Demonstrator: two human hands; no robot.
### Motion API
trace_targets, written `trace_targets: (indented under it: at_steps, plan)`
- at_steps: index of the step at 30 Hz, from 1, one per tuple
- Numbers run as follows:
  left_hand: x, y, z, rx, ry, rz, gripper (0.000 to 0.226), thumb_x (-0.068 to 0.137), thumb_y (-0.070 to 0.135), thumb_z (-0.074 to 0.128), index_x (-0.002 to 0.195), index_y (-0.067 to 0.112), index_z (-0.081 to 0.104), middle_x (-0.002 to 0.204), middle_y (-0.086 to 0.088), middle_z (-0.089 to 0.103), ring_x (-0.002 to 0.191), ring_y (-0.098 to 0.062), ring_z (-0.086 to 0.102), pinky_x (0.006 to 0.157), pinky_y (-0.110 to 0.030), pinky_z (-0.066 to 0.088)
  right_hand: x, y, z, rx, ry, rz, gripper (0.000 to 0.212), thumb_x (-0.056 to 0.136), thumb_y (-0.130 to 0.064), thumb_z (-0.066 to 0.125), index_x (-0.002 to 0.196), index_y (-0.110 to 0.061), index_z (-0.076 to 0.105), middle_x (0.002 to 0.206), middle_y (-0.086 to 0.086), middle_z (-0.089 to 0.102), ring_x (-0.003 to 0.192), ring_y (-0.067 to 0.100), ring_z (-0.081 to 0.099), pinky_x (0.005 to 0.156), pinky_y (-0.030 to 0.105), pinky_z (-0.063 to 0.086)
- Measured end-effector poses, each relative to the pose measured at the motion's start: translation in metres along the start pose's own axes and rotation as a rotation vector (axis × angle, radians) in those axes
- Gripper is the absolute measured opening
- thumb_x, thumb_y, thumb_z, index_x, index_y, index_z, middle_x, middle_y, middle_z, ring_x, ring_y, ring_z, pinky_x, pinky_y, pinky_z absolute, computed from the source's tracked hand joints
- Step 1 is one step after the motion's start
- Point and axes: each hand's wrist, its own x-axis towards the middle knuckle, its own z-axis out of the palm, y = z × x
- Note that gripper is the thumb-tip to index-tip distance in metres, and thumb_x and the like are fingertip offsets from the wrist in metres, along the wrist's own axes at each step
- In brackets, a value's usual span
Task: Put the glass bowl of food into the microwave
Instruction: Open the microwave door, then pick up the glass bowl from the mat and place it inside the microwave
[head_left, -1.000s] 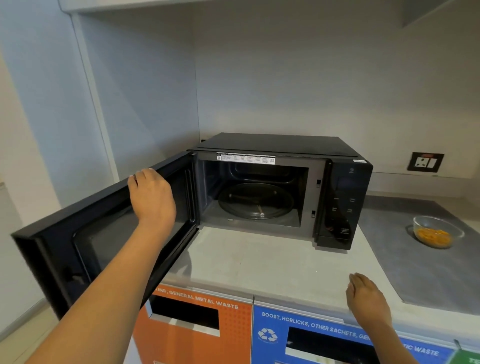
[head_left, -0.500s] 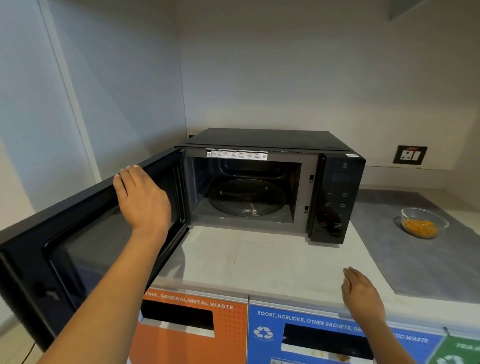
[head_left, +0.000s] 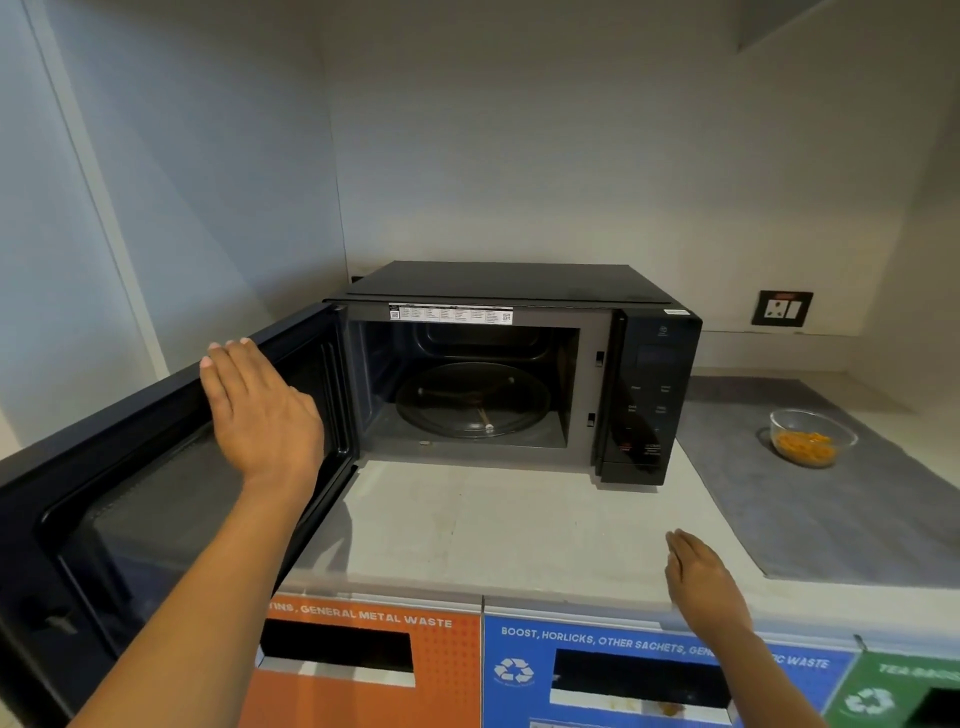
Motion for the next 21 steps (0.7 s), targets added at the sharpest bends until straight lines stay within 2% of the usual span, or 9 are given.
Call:
trace_targets:
  at_steps: [8, 12, 17, 21]
  plan:
    - [0.001, 0.009, 0.003, -0.269, 0.088, -0.006, 0.063, 0.089, 0.011, 0.048, 0.143, -0.011, 0.023, 0.148, -0.030, 0.029, 0.142, -0.041, 0.017, 0.120, -0.046, 0.003, 0.001, 0.001, -0.004, -0.046, -0.046, -0.003, 0.049, 0.100, -0.030, 0.031, 0.146, -0.018, 0.022, 0.156, 0.001, 0.023, 0.142, 0.019, 0.027, 0.115, 0.031, 0.024]
    - [-0.004, 0.018, 0.007, -0.356, 0.119, 0.038, 0.061, 0.089, 0.012, 0.048, 0.143, -0.007, 0.026, 0.148, -0.028, 0.032, 0.142, -0.040, 0.021, 0.119, -0.048, 0.007, 0.003, 0.000, -0.006, -0.033, -0.014, -0.002, 0.046, 0.100, -0.032, 0.031, 0.143, -0.018, 0.030, 0.151, 0.003, 0.033, 0.137, 0.020, 0.036, 0.112, 0.031, 0.030]
    - [-0.016, 0.047, 0.014, -0.471, 0.059, 0.174, 0.051, 0.095, 0.012, 0.043, 0.141, -0.007, 0.033, 0.147, -0.025, 0.038, 0.139, -0.037, 0.031, 0.117, -0.046, 0.021, 0.009, 0.000, -0.030, 0.120, 0.104, 0.062, 0.040, 0.098, -0.031, 0.036, 0.136, -0.019, 0.041, 0.142, 0.008, 0.046, 0.126, 0.025, 0.047, 0.106, 0.037, 0.038]
    - [-0.037, 0.093, 0.015, -0.650, -0.012, 0.296, 0.038, 0.096, 0.011, 0.044, 0.128, -0.008, 0.053, 0.133, -0.024, 0.055, 0.126, -0.036, 0.050, 0.110, -0.045, 0.036, 0.018, 0.009, -0.064, 0.250, 0.231, 0.078, 0.037, 0.098, -0.028, 0.037, 0.133, -0.015, 0.044, 0.135, 0.013, 0.050, 0.121, 0.029, 0.050, 0.101, 0.042, 0.041]
